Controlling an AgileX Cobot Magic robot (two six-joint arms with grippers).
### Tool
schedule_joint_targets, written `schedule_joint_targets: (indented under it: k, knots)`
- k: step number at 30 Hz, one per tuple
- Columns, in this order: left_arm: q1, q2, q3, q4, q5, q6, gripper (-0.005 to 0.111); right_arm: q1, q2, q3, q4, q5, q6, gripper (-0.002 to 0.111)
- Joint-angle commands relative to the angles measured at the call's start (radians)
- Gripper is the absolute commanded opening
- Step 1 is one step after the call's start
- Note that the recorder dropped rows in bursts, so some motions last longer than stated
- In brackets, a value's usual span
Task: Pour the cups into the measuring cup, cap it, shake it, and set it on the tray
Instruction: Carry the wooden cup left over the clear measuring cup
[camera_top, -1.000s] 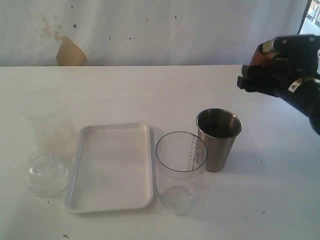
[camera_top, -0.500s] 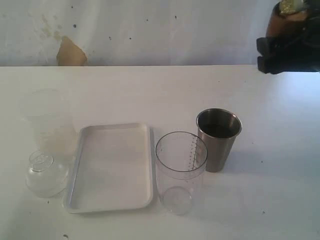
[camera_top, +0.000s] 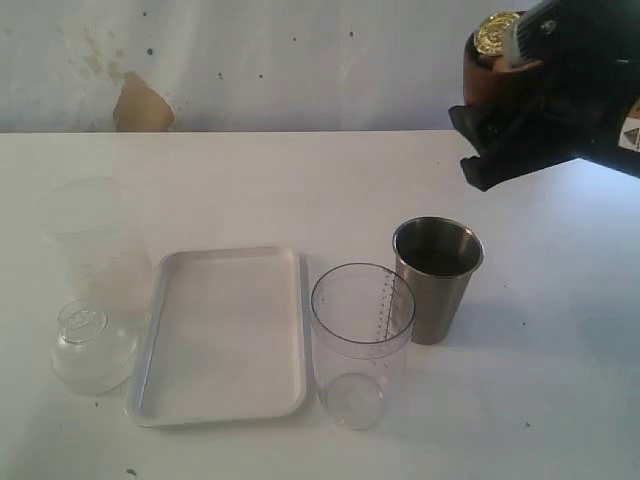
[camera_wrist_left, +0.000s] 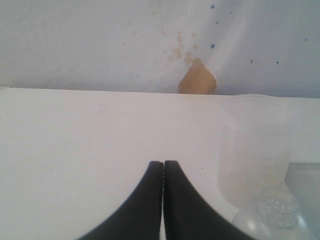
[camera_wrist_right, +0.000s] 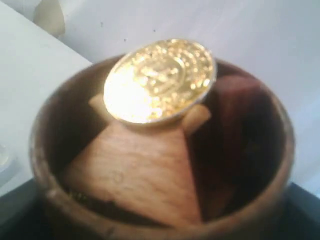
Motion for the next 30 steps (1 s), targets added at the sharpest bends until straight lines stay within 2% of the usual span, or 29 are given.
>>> schedule_joint_targets:
  k: [1, 8, 17, 30]
  knots:
    - [-0.003, -0.005, 0.005, 0.0, -0.009, -0.003, 0.001, 0.037, 0.02, -0.001, -0.074, -0.031, -0.007, 0.0]
    - [-0.003, -0.005, 0.005, 0.0, -0.009, -0.003, 0.001, 0.077, 0.024, 0.006, -0.07, 0.07, 0.037, 0.0]
    - [-0.003, -0.005, 0.005, 0.0, -0.009, -0.003, 0.001, 0.107, 0.024, 0.101, -0.071, -0.05, 0.053, 0.0]
    - [-0.003, -0.005, 0.005, 0.0, -0.009, -0.003, 0.001, 0.114, 0.015, 0.207, -0.075, -0.056, 0.067, 0.0]
